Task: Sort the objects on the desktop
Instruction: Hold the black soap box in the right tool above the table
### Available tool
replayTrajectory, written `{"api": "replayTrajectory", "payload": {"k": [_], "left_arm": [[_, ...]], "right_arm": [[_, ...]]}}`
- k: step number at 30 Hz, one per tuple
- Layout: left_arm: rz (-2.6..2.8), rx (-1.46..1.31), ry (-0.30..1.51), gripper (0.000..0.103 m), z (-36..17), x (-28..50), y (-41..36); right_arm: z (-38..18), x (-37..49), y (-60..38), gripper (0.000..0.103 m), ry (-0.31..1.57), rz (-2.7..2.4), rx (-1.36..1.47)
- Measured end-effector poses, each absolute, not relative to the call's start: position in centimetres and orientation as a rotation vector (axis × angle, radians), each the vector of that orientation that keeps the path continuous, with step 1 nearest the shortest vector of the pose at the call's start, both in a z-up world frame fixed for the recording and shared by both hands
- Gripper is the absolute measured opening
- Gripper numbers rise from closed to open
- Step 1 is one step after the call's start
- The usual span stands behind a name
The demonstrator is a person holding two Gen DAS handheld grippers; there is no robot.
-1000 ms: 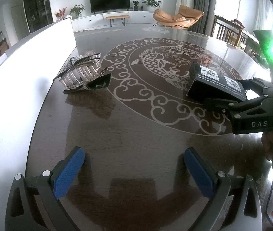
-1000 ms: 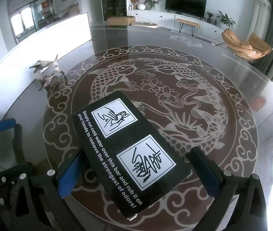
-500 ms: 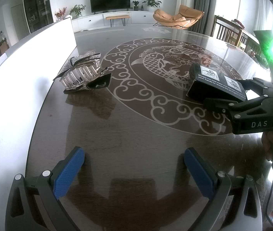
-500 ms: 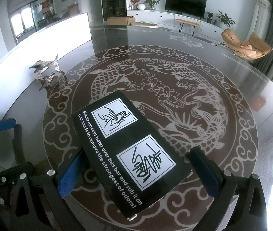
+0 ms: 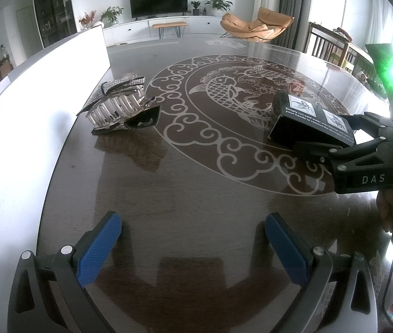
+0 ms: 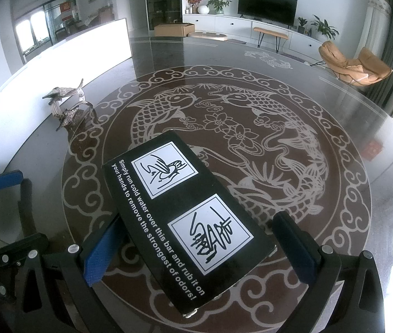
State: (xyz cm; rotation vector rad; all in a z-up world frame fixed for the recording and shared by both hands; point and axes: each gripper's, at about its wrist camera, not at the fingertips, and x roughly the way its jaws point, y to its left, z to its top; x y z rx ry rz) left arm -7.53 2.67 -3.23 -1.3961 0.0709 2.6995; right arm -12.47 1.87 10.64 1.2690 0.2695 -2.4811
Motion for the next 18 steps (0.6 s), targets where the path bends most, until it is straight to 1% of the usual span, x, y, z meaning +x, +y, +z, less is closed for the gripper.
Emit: {"api": "replayTrajectory", "payload": {"k": [18], "left_arm": [[2.704, -1.398, 0.075, 0.103, -3.16, -7.52, 2.79]], "right_arm": [[10.65, -12.49, 1.90, 0.103, 0.269, -2.481, 1.269]]}}
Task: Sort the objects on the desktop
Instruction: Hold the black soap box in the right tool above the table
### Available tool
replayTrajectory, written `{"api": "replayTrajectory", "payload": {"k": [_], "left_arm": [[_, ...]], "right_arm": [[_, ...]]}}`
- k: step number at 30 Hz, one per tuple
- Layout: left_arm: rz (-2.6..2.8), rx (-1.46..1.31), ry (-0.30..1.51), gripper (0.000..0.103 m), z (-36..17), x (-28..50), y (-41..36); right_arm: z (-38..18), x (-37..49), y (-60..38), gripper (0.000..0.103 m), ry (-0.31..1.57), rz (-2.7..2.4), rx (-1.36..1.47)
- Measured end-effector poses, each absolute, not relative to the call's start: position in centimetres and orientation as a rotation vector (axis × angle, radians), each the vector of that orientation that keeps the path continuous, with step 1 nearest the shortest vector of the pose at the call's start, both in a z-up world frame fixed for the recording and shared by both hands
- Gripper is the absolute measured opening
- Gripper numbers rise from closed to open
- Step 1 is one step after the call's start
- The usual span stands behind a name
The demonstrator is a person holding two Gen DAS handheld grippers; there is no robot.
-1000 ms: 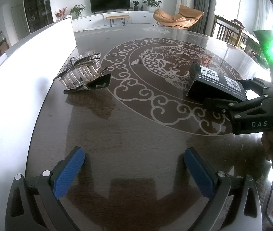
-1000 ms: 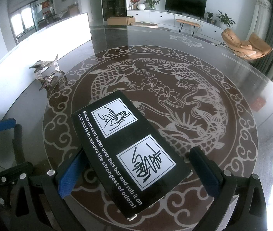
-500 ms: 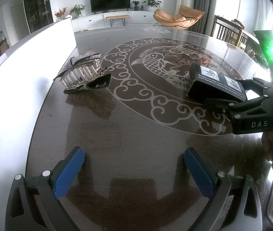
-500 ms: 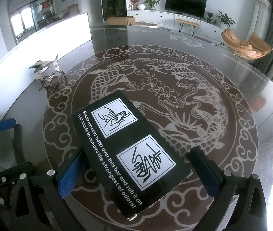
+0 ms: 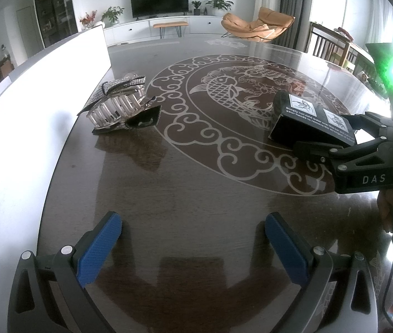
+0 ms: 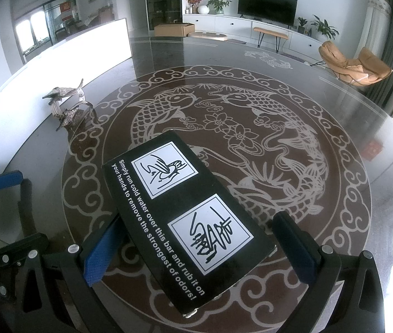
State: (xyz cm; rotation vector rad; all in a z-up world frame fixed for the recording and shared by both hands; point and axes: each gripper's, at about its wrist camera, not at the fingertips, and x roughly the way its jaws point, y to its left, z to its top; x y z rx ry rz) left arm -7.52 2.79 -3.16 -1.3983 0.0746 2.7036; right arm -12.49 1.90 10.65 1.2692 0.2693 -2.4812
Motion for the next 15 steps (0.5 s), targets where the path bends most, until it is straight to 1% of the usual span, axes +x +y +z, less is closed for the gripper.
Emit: {"api": "replayTrajectory", "payload": {"k": [15], "left_arm": [[2.701, -1.402, 0.076, 0.103, -3.40, -7.92, 2.59]], "right_arm": [[10.63, -12.51, 1.82, 0.103, 0.270, -2.481, 1.269]]}}
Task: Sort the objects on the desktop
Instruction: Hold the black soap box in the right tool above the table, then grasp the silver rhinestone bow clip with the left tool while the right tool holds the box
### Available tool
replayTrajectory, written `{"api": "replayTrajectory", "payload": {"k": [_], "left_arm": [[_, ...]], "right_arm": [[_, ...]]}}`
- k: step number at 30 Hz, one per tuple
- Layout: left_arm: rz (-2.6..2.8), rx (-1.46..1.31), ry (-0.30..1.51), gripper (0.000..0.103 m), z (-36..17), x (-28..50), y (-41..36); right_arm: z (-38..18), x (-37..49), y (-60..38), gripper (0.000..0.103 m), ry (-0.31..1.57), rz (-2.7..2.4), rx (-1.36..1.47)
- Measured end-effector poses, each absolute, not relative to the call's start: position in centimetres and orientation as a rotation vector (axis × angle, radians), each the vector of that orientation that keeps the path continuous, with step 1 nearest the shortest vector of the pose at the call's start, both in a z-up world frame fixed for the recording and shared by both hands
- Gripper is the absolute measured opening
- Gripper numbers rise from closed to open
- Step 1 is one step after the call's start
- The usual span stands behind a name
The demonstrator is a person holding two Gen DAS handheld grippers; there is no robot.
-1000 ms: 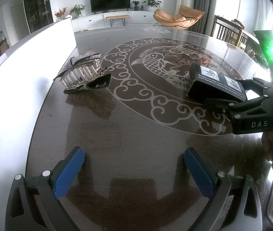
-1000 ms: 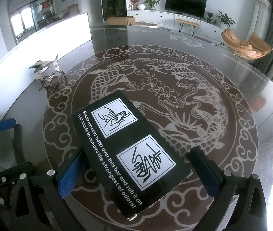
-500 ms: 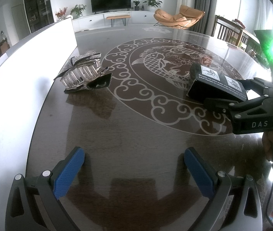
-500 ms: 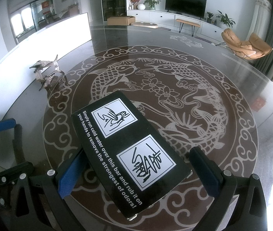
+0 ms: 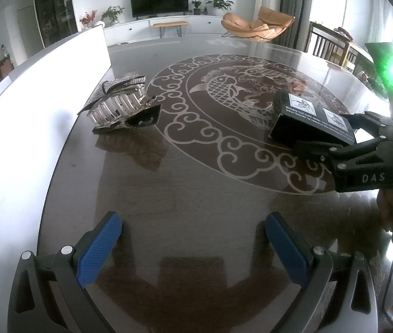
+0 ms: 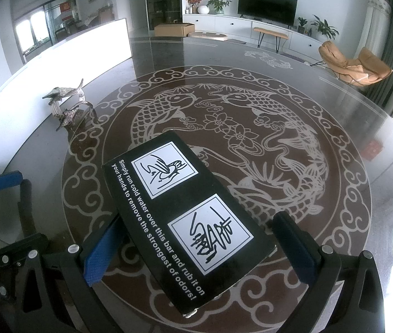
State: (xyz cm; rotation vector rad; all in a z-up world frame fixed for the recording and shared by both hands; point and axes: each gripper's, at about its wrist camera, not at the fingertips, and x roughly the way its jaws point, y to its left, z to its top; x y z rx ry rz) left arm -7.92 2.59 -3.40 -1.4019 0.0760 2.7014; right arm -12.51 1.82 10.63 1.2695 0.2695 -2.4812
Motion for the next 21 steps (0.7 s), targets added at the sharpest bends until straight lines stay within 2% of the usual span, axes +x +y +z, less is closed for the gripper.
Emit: {"api": "replayTrajectory", "payload": {"k": [3, 9, 21], "left_arm": [[2.698, -1.403, 0.077, 0.103, -3.5, -7.6, 2.4], [2.716, -1.310, -0.053, 0.103, -2.5, -8.7, 1.0], [2.717, -1.342, -0.016, 0.103, -2.2, -18.6, 2.0]], "right_arm": [[10.6, -12.5, 1.8, 0.103, 0.269, -2.481, 1.269], [10.6, -12.5, 1.7, 0.103, 0.269, -2.481, 1.269], [10.6, -12.5, 1.8, 0.103, 0.269, -2.481, 1.269]]}}
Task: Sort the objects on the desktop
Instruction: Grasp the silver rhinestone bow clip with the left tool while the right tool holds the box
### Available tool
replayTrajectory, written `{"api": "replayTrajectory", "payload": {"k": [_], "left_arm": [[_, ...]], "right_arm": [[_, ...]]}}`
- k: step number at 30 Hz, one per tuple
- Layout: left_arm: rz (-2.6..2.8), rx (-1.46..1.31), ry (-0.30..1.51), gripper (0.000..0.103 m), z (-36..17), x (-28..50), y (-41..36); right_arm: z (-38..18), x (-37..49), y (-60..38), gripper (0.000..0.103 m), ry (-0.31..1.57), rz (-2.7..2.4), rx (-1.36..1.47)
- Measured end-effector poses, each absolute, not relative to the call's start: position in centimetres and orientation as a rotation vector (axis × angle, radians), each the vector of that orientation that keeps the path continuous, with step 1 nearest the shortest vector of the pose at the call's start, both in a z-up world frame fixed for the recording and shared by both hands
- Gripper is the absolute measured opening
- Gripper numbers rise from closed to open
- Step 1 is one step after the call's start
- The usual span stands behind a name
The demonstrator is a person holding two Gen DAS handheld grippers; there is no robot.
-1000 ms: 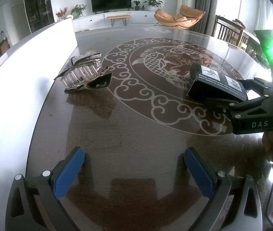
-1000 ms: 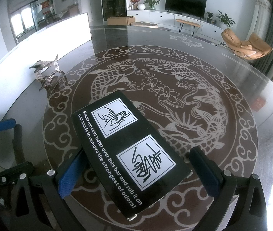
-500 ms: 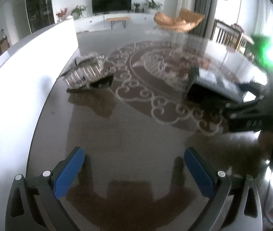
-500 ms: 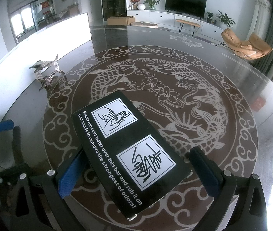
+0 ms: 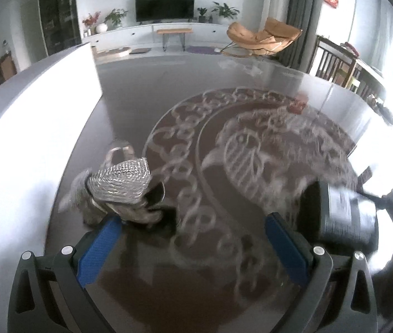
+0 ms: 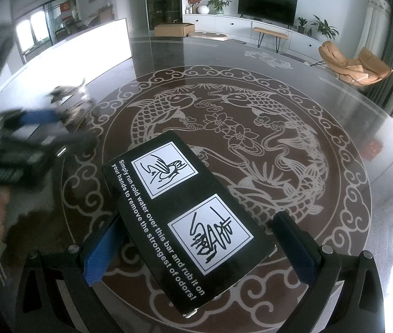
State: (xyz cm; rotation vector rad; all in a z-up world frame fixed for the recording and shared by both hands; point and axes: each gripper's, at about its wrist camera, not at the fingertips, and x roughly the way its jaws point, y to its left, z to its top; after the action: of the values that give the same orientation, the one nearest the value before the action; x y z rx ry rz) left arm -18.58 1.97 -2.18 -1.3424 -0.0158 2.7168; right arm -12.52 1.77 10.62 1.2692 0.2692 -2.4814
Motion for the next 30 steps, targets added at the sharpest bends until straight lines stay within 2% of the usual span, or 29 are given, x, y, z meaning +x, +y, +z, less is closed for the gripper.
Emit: {"api": "replayTrajectory", "payload": {"k": [4, 11, 18, 25, 28, 29, 30], "left_arm": [[2.624, -1.328, -0.076, 0.103, -1.9, -20.2, 3.1], [2.800, -1.124, -0.040, 0.103, 3.3, -17.5, 0.3], [2.679, -1.337, -0.105, 0.103, 0.0, -22.7, -2.8], [2.572, -1.430, 0.182, 0.103, -3.2, -23.9, 0.8], [2.560, -1.392, 0.180, 0.103, -3.2, -23.6, 0.9], [2.565, -1.382, 0.161, 0.102, -3.2, -23.5, 0.7], [2.576, -1.362, 0.127, 0.085, -3.1, -23.2, 0.4]], "right_arm": [[10.7, -12.5, 1.9, 0.103, 0.269, -2.481, 1.269], [10.6, -12.5, 1.8, 0.103, 0.269, -2.481, 1.269], [10.7, -12.5, 1.8, 0.103, 0.269, -2.481, 1.269], [10.6, -12.5, 1.7, 0.103, 0.269, -2.481, 1.269], [10.6, -12.5, 1.7, 0.103, 0.269, -2.482, 1.269], [10.6, -12.5, 1.8, 0.103, 0.269, -2.482, 1.269], [10.6, -12.5, 1.7, 0.103, 0.269, -2.481, 1.269]]}}
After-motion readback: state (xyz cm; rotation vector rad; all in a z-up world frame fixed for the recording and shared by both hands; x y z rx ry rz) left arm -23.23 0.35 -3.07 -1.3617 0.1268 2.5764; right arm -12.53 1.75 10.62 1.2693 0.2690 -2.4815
